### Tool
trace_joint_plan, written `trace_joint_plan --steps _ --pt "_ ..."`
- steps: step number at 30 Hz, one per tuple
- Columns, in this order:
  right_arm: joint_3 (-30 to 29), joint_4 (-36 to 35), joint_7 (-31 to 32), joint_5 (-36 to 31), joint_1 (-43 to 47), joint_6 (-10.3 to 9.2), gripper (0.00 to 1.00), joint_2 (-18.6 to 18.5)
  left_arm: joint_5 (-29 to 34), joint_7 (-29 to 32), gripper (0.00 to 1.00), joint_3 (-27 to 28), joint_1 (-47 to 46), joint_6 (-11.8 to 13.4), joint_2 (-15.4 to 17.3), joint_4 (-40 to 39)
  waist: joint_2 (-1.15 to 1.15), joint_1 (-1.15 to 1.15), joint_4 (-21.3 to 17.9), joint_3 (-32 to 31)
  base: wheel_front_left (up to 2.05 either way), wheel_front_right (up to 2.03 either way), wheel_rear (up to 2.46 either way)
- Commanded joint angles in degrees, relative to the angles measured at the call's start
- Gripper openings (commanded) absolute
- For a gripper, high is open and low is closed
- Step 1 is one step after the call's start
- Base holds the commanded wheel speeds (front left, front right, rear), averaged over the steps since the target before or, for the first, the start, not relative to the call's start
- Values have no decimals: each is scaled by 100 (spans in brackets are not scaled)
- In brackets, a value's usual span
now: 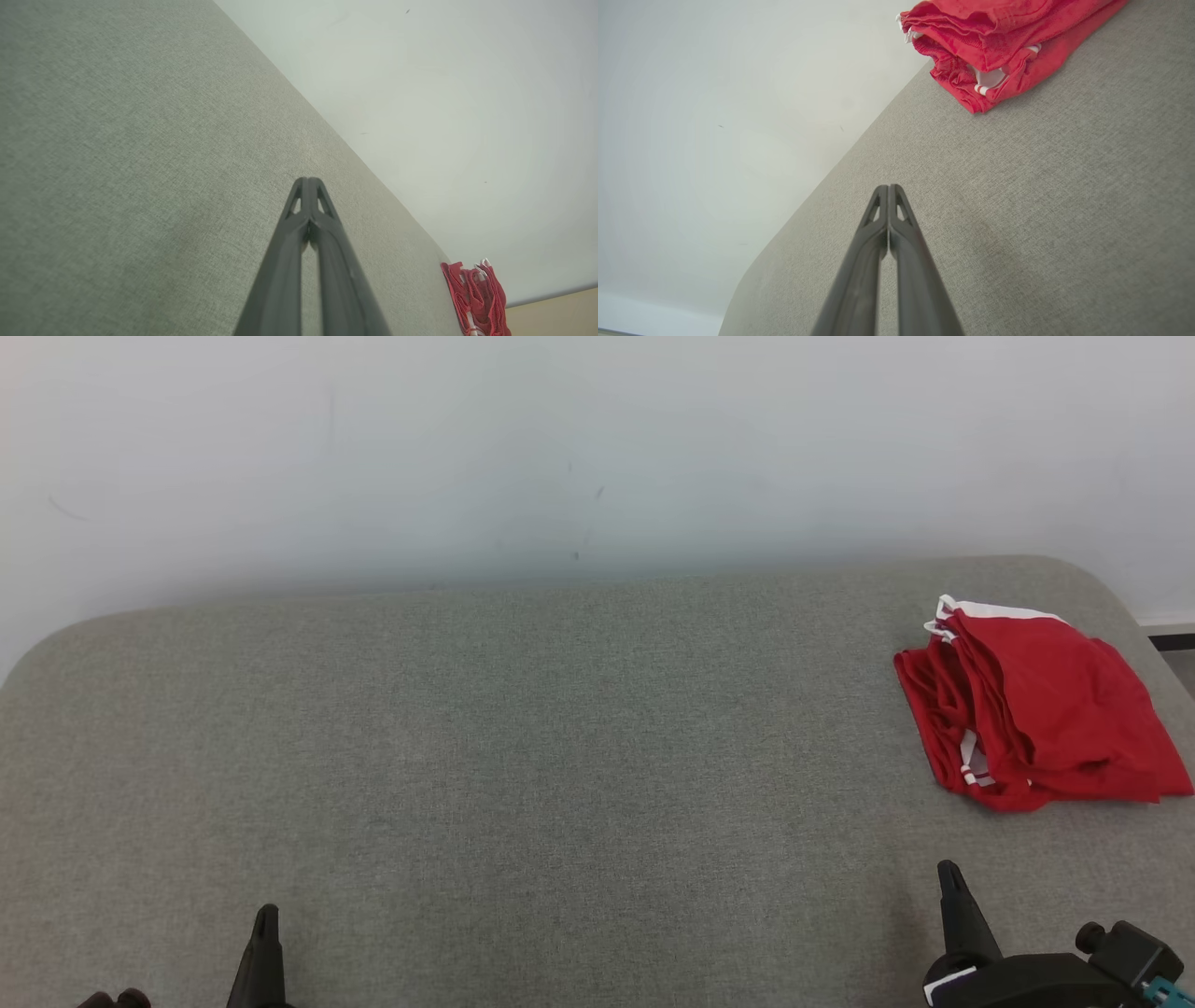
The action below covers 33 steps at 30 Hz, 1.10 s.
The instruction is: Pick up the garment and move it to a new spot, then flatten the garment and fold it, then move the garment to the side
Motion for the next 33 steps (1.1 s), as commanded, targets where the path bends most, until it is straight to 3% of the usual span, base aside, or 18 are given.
trace_joint_plan --steps 1,33 --pt "-36 -95 37 177 -124 -6 0 0 -184 43 0 21 -154 -22 33 -86 0 0 2 2 0 0 0" --pt "-297 -342 539 2123 -207 -9 0 8 -2183 551 0 51 -362 -94 48 -100 0 0 37 46 0 0 0"
